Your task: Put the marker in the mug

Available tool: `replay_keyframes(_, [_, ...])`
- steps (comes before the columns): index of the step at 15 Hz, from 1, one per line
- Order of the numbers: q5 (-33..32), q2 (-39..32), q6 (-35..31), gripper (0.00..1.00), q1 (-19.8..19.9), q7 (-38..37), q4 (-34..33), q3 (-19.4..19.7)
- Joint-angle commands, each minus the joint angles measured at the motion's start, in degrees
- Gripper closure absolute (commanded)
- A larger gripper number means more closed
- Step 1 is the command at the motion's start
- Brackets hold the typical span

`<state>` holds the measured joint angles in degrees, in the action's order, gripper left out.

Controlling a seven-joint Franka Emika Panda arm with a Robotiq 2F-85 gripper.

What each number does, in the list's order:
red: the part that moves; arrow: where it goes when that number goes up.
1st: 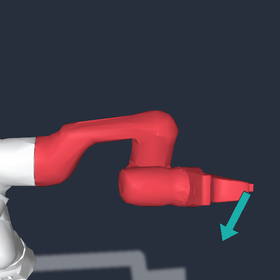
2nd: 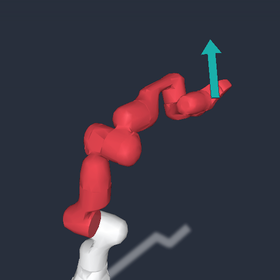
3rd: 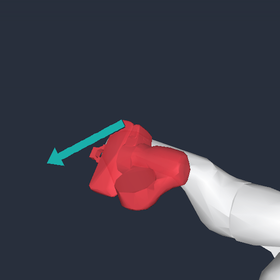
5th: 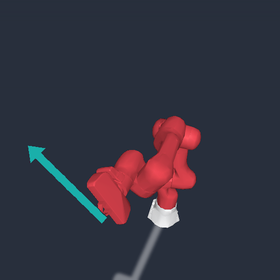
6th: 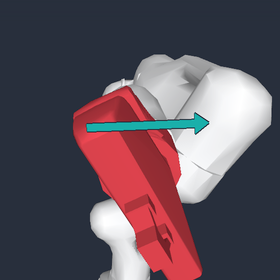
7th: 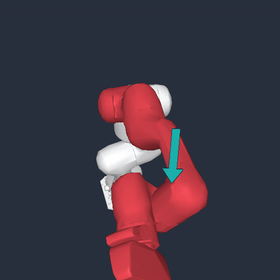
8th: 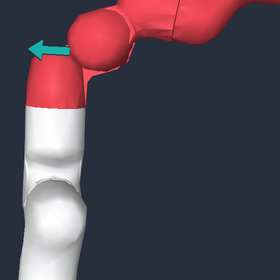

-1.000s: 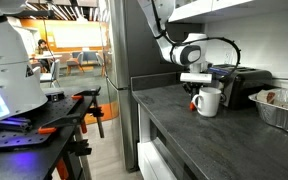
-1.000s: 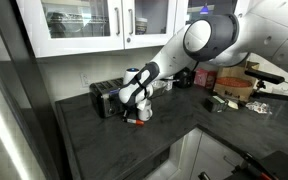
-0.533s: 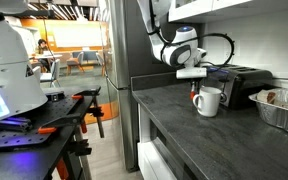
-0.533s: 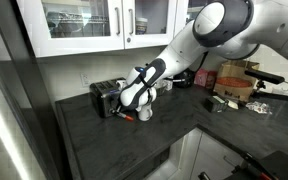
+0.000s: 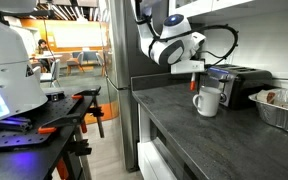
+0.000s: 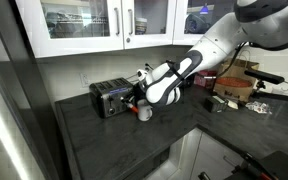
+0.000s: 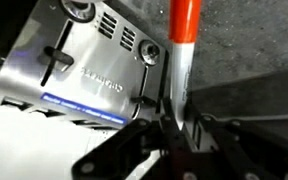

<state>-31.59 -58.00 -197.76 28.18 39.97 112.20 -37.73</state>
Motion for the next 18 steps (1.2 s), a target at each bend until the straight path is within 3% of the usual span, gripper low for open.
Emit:
replay_keyframes(1, [-8.49,-4.11,-0.36,0.95,11.89,-1.70,3.72,-10.04])
replay_keyframes(2, [-12.64,-3.58,-0.86,0.95,11.89,-7.67,3.29,-8.78])
replay_keyframes(3, [-13.82,-4.48,-0.87,0.95,13.62,-8.57,3.36,-9.82])
replay_keyframes(7, [-10.35,-7.25,0.08,0.95,15.95,-9.43,1.22,-9.97])
replay_keyframes(10, [-12.98,-11.91,-0.13,0.95,18.33,-8.44,-1.26,-12.59])
replay_keyframes(14, [-13.90,-13.26,-0.03,0.95,18.80,-8.29,-2.71,-14.01])
replay_keyframes(18, [-16.63,-12.67,-0.97,0.95,17.59,-11.20,-5.73,-11.71])
